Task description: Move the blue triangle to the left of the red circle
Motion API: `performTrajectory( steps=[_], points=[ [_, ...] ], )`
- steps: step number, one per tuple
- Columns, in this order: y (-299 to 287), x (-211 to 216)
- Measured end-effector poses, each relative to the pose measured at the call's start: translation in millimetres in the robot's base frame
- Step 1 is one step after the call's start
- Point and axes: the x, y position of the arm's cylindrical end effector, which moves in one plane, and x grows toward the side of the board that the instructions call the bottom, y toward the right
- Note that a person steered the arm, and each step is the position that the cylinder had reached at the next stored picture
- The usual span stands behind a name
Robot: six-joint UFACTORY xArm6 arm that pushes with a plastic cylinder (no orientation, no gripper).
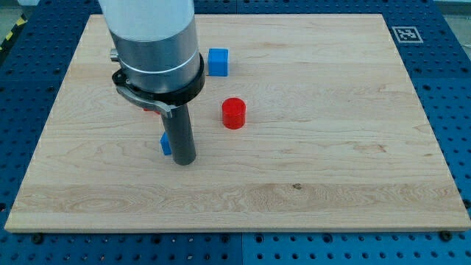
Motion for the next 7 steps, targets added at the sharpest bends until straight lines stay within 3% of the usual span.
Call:
performTrajectory(
  steps=[2, 4, 7],
  points=[
    [-68.8, -4.1],
    [-69.4, -33.6],
    [-52.3, -25.7]
  ],
)
